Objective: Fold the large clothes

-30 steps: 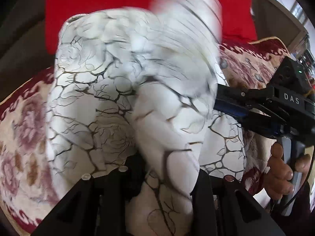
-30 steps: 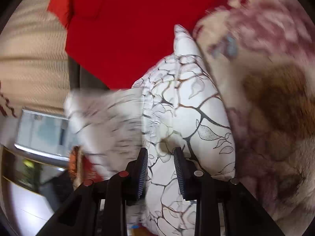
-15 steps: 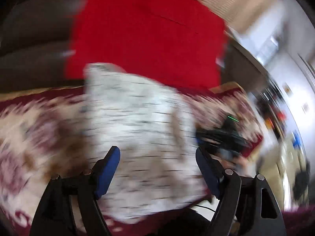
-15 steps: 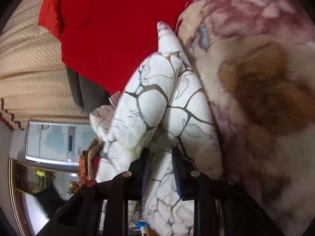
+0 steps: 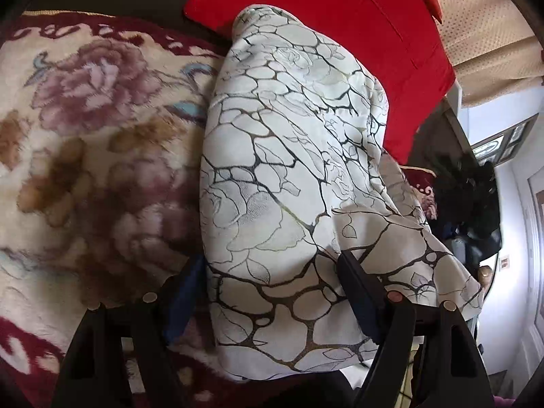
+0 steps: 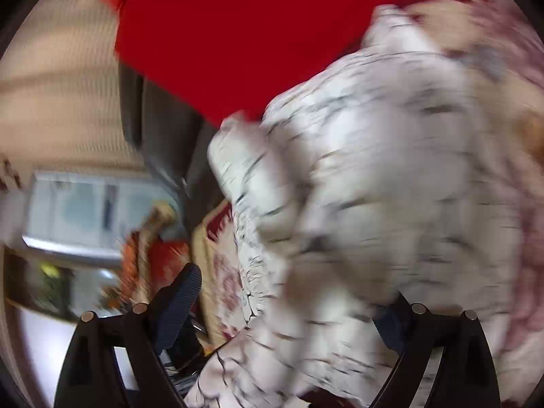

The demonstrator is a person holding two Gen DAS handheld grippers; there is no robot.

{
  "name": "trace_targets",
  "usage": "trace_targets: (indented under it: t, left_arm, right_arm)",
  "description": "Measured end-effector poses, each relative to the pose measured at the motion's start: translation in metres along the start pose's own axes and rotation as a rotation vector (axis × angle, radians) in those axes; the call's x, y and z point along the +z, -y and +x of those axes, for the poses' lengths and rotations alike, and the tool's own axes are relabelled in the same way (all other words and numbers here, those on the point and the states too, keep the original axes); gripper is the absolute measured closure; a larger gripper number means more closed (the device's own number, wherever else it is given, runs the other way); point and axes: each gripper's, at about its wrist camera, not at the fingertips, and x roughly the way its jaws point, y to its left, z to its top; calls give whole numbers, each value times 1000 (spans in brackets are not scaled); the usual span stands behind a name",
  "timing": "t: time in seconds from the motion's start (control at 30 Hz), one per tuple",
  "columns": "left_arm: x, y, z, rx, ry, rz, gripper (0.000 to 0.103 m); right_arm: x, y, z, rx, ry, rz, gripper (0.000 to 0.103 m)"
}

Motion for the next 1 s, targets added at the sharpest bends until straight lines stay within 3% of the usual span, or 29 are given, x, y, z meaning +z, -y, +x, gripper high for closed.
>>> trace_targets:
  t: [0.07, 0.1, 0.13, 0.17, 0.2, 0.3, 0.37, 0.5, 0.67, 0.73, 0.8, 0.93, 1.0]
  left_arm:
    - [-3, 2, 4, -14, 7, 11, 24]
    - [-9, 3, 3, -15, 14, 16, 24]
    - [-13, 5, 5, -8, 17, 23, 24]
    - [-14, 8, 6, -5, 22, 29, 24]
    - [-16, 10, 5, -6, 26, 28, 24]
    - [-14, 32, 7, 9, 33, 55, 23]
    - [-10, 61, 18, 40, 21, 104, 22]
    - [-3, 100, 54, 136, 5, 167, 16]
    - [-5, 139, 97, 270, 9, 251, 0]
    - [-12, 149, 110, 308, 16, 274, 0]
    - [-19, 151, 113, 298, 6, 297, 0]
    - [-17, 144, 104, 230, 1, 250, 0]
    - [-18, 140, 95, 212, 10, 225, 0]
  right_arm:
    - [-4, -23, 19, -84, -3, -82, 9]
    - [-5, -30, 29, -152, 2, -116, 17]
    - [-6, -33, 37, -204, -13, -130, 30]
    - [-3, -29, 47, -267, -35, -124, 64]
    - [-2, -24, 48, -295, -36, -106, 73]
    - [5, -28, 24, -226, 38, -115, 88]
    - [12, -40, -2, -217, 129, -192, 90]
    - [33, -40, -44, -234, 231, -226, 94]
    - [53, 23, -60, -278, 232, -112, 94]
    - [52, 44, -55, -262, 220, -88, 94]
    - [49, 59, -45, -237, 218, -59, 94]
    - [48, 61, -47, -178, 208, 4, 90]
    - [49, 60, -54, -183, 186, 22, 77]
